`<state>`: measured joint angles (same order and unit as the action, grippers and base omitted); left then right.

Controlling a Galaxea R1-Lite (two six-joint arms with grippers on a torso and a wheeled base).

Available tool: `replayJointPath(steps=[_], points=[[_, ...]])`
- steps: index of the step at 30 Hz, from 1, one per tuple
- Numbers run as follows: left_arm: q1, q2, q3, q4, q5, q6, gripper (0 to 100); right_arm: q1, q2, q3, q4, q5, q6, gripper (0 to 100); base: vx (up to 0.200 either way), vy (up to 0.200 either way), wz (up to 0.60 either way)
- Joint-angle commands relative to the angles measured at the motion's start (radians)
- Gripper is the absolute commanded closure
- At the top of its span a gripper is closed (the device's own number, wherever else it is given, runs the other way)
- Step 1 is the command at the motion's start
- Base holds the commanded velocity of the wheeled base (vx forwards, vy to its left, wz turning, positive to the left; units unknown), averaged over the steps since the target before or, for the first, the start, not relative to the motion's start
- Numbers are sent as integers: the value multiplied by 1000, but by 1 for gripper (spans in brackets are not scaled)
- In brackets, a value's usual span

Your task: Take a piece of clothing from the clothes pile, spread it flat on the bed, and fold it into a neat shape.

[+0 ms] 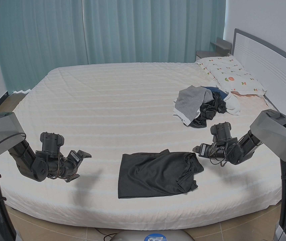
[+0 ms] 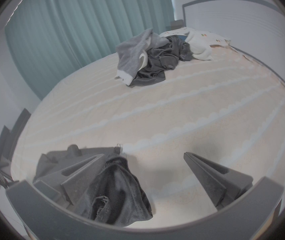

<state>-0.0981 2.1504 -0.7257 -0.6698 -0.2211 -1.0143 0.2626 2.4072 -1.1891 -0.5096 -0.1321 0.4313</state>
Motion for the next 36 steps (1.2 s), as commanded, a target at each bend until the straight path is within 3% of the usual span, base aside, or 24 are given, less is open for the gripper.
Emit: replayJointPath(steps=[1,2,4,8,11,15,22,30,36], points=[[0,3,0,-1,0,0,0,-16,-54,3,0,54,64,0,0,0,0],[0,3,0,-1,0,0,0,-16,-69,5,0,111,129,0,0,0,0],[0,3,0,-1,0,0,0,-16,-76,5,8,151,170,0,0,0,0],[0,3,-1,-1,0,0,0,-3,-54,6,5,160,176,0,0,0,0],[0,5,-1,-1,0,2,0,27,-23,5,2,144,144,0,0,0,0],[0,11,-1,-1,2,2,0,52,-17,23,0,91,35,0,0,0,0],[0,11,-3,-1,2,3,0,110,-76,161,-33,82,-68,0,0,0,0],[0,11,-1,-1,2,3,0,199,-88,206,-58,-12,-82,0,0,0,0],[0,11,-1,-1,2,3,0,228,-85,207,-47,-46,-106,0,0,0,0]])
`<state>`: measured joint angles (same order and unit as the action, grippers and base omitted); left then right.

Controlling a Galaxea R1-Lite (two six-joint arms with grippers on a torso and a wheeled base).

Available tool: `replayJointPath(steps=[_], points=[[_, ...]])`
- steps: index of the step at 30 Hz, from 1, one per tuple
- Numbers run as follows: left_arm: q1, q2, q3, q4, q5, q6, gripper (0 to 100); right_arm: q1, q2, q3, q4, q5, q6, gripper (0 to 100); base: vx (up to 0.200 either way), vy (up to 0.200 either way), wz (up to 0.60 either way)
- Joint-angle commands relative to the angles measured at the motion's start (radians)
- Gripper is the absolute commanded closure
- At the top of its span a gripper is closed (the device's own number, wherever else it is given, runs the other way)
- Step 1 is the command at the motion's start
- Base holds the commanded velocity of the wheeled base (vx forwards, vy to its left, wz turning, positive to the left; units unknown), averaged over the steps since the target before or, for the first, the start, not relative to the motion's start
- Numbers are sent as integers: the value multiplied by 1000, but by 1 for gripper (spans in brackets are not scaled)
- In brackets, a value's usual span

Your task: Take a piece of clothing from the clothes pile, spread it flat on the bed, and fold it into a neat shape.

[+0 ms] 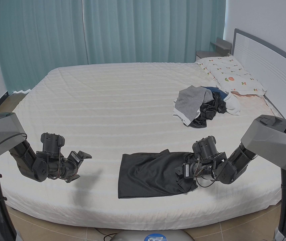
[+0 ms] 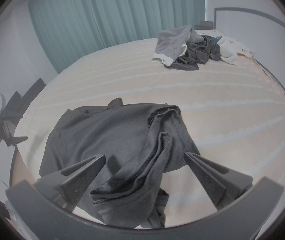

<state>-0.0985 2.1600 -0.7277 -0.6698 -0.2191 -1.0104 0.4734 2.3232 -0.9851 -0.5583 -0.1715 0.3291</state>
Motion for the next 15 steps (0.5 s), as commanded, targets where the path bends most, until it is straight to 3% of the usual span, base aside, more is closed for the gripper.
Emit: replayJointPath(steps=[1,15], points=[[0,1,1,-1,0,0,0,24,1,5,3,-19,-13,0,0,0,0],[0,1,1,-1,0,-2,0,-2,-84,174,-11,-23,-98,0,0,0,0]])
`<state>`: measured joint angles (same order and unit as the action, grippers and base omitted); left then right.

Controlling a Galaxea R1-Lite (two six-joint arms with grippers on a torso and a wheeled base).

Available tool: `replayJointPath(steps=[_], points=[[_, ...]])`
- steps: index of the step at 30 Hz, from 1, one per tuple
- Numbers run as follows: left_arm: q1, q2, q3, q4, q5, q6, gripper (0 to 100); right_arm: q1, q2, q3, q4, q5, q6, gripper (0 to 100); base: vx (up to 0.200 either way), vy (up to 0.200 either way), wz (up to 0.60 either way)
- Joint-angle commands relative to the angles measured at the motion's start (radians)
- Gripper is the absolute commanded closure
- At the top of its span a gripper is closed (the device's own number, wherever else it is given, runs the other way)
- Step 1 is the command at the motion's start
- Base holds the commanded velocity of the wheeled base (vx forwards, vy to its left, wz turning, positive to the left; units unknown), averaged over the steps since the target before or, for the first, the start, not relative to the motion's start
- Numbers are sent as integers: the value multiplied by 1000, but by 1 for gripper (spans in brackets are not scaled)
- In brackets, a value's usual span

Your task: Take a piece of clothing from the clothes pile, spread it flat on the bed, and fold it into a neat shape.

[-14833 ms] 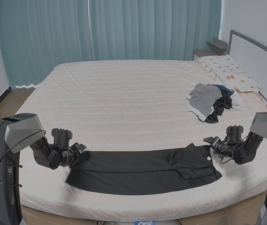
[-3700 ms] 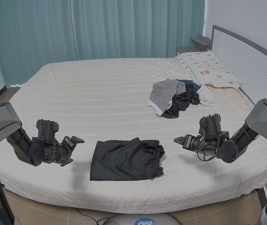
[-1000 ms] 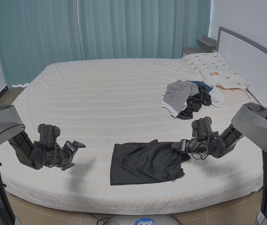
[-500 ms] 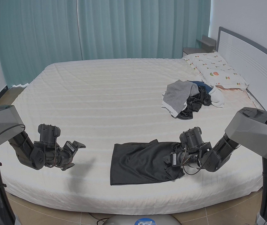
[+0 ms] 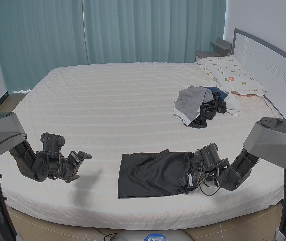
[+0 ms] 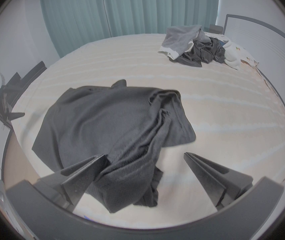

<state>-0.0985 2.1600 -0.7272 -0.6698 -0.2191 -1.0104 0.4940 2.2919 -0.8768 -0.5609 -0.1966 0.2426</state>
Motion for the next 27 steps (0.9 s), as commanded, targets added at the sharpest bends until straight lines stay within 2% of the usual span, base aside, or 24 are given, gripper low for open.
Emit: replayJointPath(steps=[1,13,21,24,27], points=[[0,1,0,-1,0,-2,0,-29,-62,78,-8,2,-14,0,0,0,0],[-1,-5,11,-1,1,-7,0,-140,-167,262,-25,14,-28,0,0,0,0],[-1,-8,12,1,3,-7,0,-203,-177,351,-152,17,-60,0,0,0,0],[-1,-9,19,-1,3,-2,0,-209,-193,345,-202,39,-51,0,0,0,0],[-18,-11,20,-1,24,6,0,-218,-192,298,-235,105,11,0,0,0,0]])
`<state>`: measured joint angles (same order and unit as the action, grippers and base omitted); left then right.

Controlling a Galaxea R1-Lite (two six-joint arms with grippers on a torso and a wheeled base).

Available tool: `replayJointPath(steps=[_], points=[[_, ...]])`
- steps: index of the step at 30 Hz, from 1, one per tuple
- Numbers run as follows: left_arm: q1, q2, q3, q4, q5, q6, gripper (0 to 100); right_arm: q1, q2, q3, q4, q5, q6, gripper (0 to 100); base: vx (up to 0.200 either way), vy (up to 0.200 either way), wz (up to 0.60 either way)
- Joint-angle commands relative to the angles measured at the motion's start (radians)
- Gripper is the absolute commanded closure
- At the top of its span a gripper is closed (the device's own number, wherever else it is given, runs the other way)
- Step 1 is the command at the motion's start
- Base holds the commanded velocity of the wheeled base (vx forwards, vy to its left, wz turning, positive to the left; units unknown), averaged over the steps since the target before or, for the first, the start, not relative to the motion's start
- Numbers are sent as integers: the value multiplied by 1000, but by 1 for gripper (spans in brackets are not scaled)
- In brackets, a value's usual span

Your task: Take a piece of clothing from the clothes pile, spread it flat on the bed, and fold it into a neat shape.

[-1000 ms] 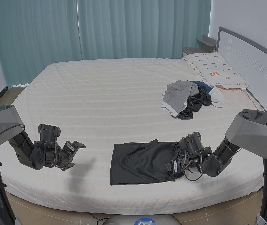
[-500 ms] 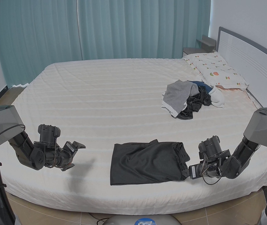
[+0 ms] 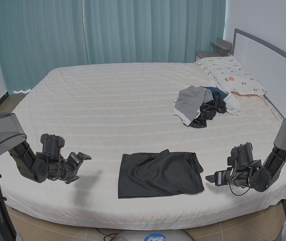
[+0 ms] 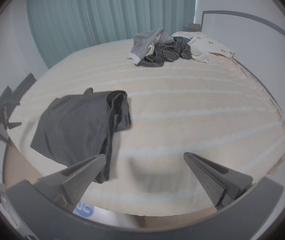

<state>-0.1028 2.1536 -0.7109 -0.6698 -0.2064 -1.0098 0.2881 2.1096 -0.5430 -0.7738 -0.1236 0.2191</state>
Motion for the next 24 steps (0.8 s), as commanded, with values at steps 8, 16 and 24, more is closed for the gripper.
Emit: replayJointPath(steps=[8,16,24], points=[[-14,-6,-9,-1,7,-15,0,-4,93,-210,-9,76,221,0,25,0,0],[-20,2,-4,-2,13,-9,0,11,216,-380,33,116,318,0,125,0,0],[-20,8,-1,-2,13,-6,0,45,288,-531,125,137,407,0,0,0,0]])
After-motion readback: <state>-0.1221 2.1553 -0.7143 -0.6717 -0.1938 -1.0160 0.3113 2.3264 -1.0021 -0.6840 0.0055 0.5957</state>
